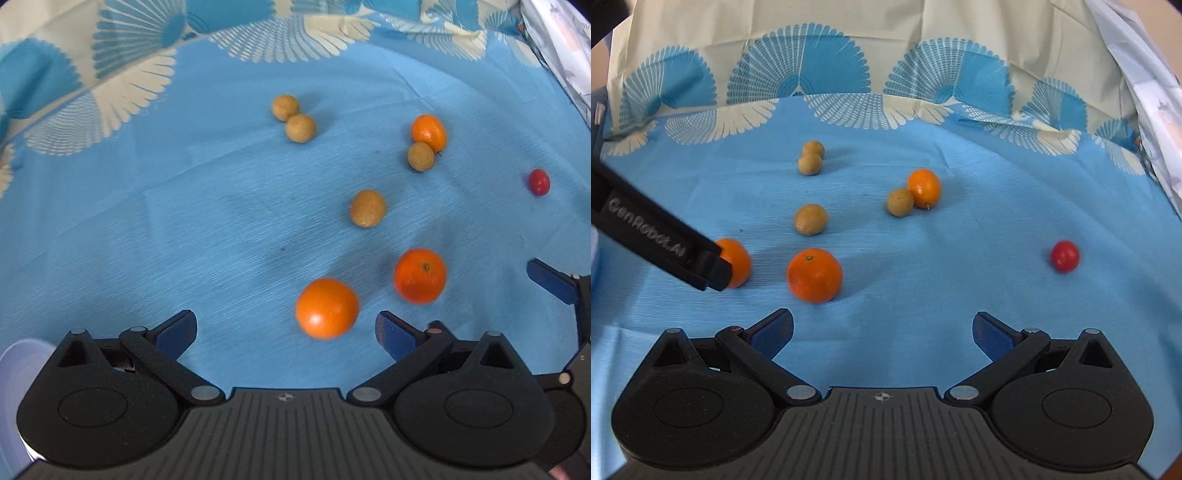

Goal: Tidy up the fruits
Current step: 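Grasp a large orange with the right tool while the left tool grasps another orange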

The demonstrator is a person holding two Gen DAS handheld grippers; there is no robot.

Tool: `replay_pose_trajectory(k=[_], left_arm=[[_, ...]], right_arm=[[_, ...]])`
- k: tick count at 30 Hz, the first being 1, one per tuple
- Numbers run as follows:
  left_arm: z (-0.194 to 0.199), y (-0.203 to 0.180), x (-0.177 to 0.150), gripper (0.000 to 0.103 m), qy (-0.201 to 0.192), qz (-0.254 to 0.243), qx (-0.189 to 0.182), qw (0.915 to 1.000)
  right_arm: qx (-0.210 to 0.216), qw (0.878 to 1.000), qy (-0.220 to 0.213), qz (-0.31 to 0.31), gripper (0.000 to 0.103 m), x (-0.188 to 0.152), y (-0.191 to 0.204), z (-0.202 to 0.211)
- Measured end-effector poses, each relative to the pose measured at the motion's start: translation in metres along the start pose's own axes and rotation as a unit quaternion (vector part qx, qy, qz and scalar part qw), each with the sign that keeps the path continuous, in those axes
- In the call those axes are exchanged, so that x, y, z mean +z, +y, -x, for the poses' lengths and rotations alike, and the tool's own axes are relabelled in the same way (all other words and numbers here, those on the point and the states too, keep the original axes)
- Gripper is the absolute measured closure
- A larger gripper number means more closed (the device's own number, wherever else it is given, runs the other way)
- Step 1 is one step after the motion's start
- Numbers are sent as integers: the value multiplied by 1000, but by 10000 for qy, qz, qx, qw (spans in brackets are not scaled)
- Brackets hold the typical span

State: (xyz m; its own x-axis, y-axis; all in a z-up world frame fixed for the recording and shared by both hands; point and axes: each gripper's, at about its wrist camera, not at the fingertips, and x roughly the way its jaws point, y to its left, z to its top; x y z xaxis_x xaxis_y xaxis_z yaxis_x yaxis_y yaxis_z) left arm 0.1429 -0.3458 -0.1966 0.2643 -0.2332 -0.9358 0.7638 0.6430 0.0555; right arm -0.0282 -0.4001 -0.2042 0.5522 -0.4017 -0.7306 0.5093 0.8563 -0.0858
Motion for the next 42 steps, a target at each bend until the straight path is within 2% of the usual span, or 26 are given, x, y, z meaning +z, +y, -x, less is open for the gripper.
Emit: replay_pose_trajectory(k=[4, 6, 10, 12, 13, 14, 15, 16, 17, 18, 24, 27, 31, 36, 42], left_arm=[[-27, 8, 5, 0, 289, 111, -82, 9995], [-25, 15, 3, 0, 146, 205, -192, 9995], [-22, 24, 1, 1, 60, 271, -284, 9992], [-21, 25, 3, 5, 4, 231, -265, 9994], [-19, 23, 5, 10, -36, 209, -251, 9995], [-16, 20, 6, 22, -93, 172, -256, 9995], [-11, 16, 6, 31, -174, 111, -279, 9994], [-6, 13, 7, 57, -222, 35, -338, 9992], [-3, 10, 8, 62, -207, -3, -360, 9991], [0, 7, 8, 62, -224, -3, -292, 9993], [20, 5, 2, 62, -300, 124, 24, 9995], [42, 3, -6, 62, -427, 122, 315, 9985], [74, 5, -20, 62, -516, 242, 487, 9972], [114, 19, -48, 62, -577, 611, 566, 9949], [165, 41, -98, 62, -696, 985, 696, 9903]], right_arm=[[95, 9992, -125, 359, 1, 2, 9, -27], [257, 9982, -317, 429, 1, 3, 10, -35], [481, 9980, -353, 210, 1, 5, 4, -42], [447, 9979, -388, 250, 1, 4, 6, -41], [427, 9979, -409, 274, 1, 4, 7, -40], [448, 9977, -421, 282, 3, 4, 7, -39], [536, 9973, -427, 280, 14, 4, 6, -38], [667, 9963, -456, 282, 23, 4, 5, -35], [778, 9952, -501, 325, 42, 3, 7, -32], [831, 9942, -543, 402, 65, 2, 9, -28], [725, 9943, -695, 357, 65, 2, 8, -16], [655, 9947, -766, 215, 65, 3, 5, -6], [685, 9949, -727, 133, 65, 6, 5, 13], [967, 9936, -575, -105, 65, 6, 10, 42], [1214, 9918, -254, -307, 65, 2, 23, 89]])
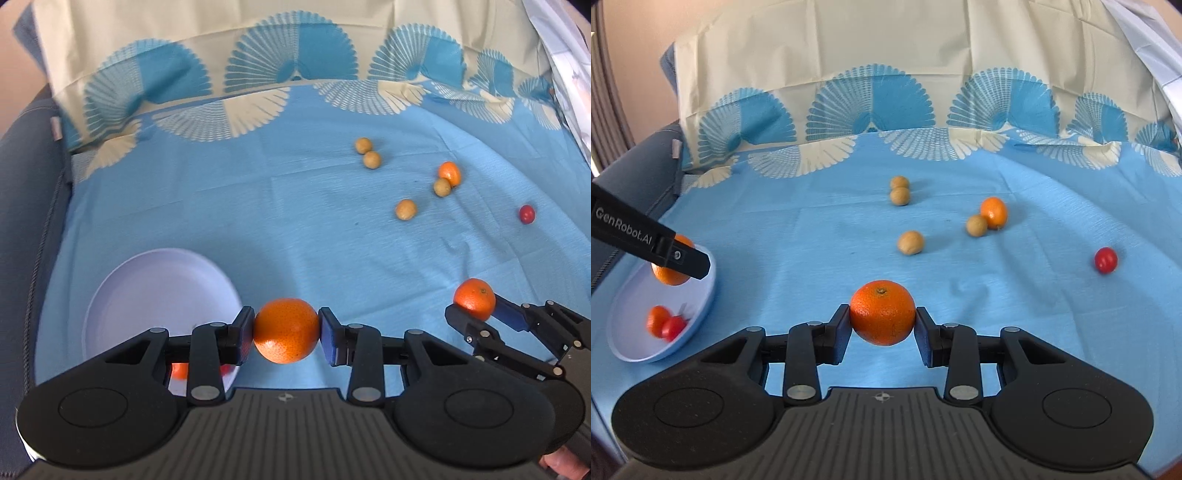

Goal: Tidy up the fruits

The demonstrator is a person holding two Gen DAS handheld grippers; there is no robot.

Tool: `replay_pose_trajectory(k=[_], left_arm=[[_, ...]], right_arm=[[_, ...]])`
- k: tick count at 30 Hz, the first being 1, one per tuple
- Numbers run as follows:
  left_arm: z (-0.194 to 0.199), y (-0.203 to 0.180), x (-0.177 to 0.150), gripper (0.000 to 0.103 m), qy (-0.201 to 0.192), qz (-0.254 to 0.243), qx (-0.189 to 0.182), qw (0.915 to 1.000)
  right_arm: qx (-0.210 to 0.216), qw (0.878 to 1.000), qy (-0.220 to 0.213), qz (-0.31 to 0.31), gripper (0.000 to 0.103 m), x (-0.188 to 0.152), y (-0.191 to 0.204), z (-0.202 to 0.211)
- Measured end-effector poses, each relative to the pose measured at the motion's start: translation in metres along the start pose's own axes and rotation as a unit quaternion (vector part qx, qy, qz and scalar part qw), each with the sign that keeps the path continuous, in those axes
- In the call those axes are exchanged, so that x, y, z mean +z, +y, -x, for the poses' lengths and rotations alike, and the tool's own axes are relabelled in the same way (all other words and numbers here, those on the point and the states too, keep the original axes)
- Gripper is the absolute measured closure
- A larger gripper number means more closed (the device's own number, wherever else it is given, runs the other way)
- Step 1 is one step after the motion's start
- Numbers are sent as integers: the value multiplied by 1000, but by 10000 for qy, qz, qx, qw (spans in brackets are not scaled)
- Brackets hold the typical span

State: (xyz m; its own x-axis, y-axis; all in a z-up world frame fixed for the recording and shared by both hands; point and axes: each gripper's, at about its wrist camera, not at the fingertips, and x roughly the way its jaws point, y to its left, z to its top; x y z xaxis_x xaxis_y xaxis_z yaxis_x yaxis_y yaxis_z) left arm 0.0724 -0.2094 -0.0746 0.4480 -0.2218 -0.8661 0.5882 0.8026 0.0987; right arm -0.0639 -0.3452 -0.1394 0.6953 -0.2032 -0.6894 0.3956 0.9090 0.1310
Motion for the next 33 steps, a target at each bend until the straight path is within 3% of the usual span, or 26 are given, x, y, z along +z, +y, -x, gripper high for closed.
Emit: replay_pose_trajectory(k=[14, 33], left_arm=[[95, 60, -78, 62, -294, 564, 275, 9976], [150, 101, -135, 62, -631, 1087, 339, 9915]], right_arm=[[898, 9958, 82, -153, 65, 5, 66, 77], [1074, 9933, -109, 417, 65, -8, 124, 139]])
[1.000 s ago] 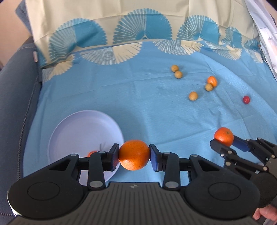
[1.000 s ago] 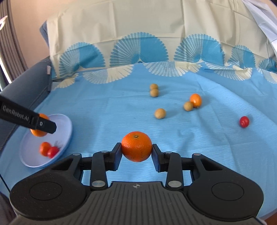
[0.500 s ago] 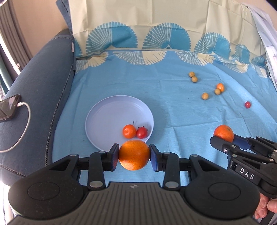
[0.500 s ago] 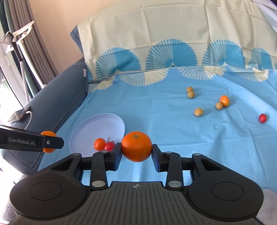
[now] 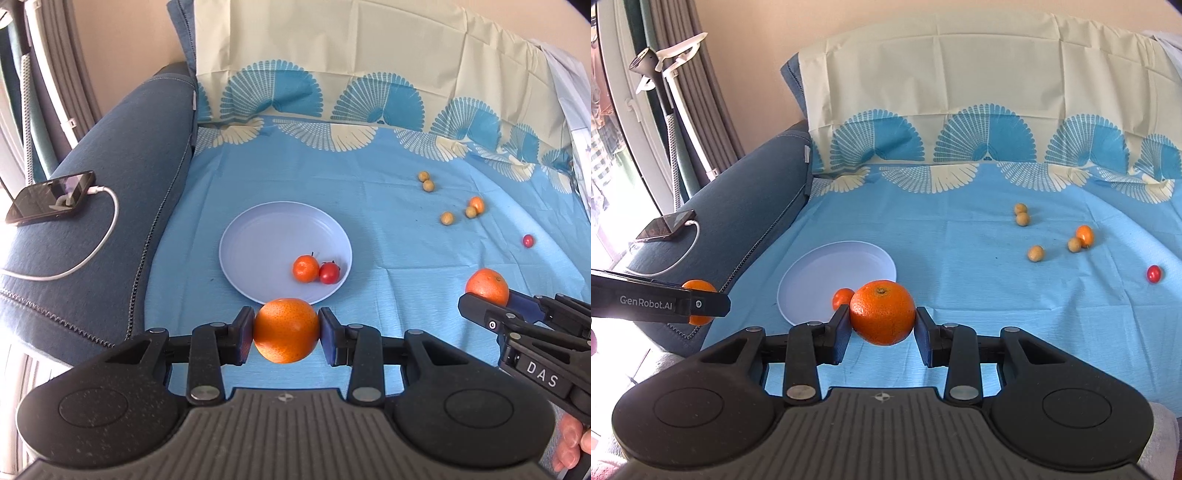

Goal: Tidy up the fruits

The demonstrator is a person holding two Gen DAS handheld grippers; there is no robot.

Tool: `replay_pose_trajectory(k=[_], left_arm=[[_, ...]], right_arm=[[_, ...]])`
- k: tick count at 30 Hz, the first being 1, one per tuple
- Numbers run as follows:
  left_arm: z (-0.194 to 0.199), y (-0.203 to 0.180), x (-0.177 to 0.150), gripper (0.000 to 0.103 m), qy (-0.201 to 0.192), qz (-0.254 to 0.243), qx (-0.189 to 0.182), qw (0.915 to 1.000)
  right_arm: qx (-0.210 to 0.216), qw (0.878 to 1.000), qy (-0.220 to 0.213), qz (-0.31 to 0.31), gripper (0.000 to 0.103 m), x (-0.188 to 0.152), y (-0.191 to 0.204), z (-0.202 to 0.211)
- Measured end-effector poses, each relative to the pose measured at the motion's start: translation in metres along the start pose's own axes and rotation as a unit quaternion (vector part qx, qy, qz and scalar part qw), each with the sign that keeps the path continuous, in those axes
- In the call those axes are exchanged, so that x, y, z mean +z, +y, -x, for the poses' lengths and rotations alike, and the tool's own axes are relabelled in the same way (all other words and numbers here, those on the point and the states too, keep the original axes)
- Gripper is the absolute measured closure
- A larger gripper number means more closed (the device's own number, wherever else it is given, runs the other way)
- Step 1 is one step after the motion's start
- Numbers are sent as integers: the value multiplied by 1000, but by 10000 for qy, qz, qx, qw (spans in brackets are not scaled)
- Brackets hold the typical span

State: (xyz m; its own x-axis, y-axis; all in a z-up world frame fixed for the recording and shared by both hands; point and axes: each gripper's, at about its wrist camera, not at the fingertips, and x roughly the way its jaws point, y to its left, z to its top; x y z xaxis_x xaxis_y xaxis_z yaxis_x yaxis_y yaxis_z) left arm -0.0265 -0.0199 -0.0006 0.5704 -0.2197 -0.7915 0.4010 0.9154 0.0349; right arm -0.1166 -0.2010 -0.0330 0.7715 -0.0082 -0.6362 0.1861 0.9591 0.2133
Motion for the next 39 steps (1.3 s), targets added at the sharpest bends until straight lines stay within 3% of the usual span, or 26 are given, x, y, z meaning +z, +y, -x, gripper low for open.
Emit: replay_pose_trajectory(k=[18, 39], left_arm=[[17, 38, -15, 62, -119, 395, 69, 9991], [-6, 55, 3, 62, -88, 549, 112, 9984]], right_arm=[[330, 9971, -131, 674, 65, -4, 57, 26], [337, 9961, 85, 805, 65, 1, 67, 3]])
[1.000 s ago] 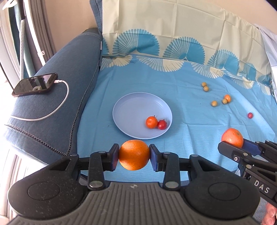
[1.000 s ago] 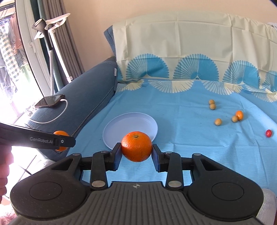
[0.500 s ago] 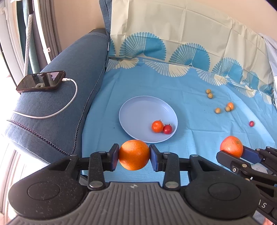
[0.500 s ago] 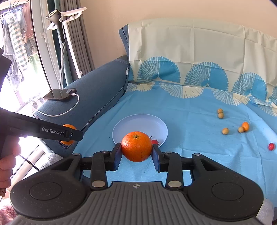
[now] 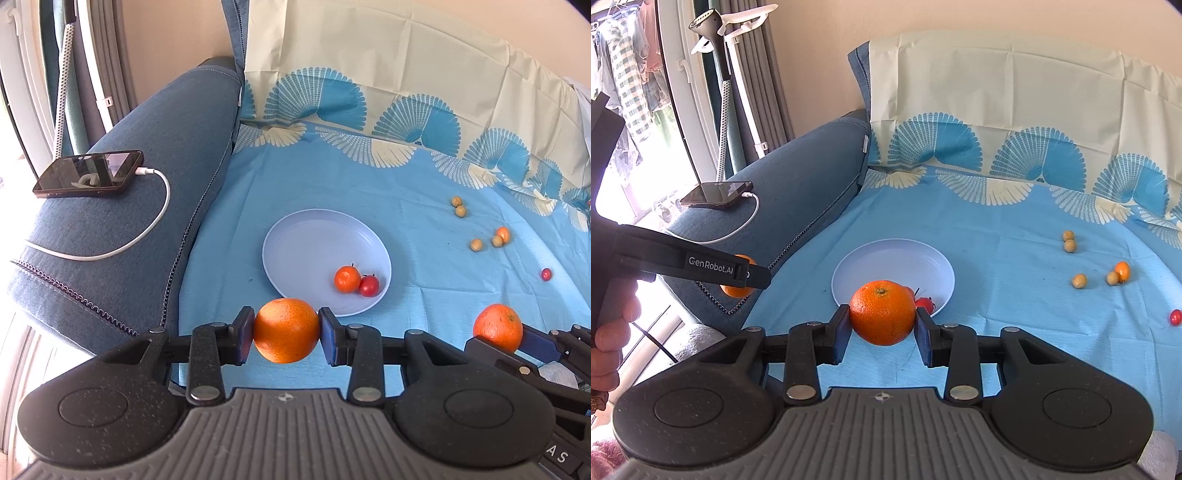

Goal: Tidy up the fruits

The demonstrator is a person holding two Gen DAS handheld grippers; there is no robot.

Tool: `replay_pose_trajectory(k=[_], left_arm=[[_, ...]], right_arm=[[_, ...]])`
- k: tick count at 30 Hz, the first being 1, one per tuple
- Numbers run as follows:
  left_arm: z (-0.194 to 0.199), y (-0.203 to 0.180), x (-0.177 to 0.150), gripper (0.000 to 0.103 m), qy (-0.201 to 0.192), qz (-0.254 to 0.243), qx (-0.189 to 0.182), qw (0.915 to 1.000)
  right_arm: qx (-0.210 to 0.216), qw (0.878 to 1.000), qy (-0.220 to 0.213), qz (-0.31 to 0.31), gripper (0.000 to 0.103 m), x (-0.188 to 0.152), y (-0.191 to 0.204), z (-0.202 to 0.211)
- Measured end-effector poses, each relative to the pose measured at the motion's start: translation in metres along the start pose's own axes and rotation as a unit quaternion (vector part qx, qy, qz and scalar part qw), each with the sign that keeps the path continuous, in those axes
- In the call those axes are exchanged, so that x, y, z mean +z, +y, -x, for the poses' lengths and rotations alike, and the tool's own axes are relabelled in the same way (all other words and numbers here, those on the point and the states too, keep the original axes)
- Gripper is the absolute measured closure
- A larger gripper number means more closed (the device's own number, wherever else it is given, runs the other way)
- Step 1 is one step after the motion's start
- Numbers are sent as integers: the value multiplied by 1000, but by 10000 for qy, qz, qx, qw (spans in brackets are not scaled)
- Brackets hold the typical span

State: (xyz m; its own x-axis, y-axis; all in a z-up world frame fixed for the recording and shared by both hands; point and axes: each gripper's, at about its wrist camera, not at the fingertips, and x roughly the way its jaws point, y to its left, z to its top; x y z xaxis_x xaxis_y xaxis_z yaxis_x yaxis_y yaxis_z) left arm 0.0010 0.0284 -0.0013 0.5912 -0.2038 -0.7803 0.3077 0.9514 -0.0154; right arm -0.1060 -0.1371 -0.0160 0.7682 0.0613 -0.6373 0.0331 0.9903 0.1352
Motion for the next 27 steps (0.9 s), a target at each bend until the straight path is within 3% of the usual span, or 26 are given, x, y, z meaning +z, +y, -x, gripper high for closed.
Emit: replay_pose_trajectory(k=[14, 27], left_arm=[[-23, -2, 15, 62, 112, 10, 6, 9999], [-67, -3, 37, 62, 316, 1, 95, 9995]], right_arm=[[34, 9999, 148, -58, 65, 5, -7, -20], [-69, 9994, 311, -121, 65, 17, -20, -66]])
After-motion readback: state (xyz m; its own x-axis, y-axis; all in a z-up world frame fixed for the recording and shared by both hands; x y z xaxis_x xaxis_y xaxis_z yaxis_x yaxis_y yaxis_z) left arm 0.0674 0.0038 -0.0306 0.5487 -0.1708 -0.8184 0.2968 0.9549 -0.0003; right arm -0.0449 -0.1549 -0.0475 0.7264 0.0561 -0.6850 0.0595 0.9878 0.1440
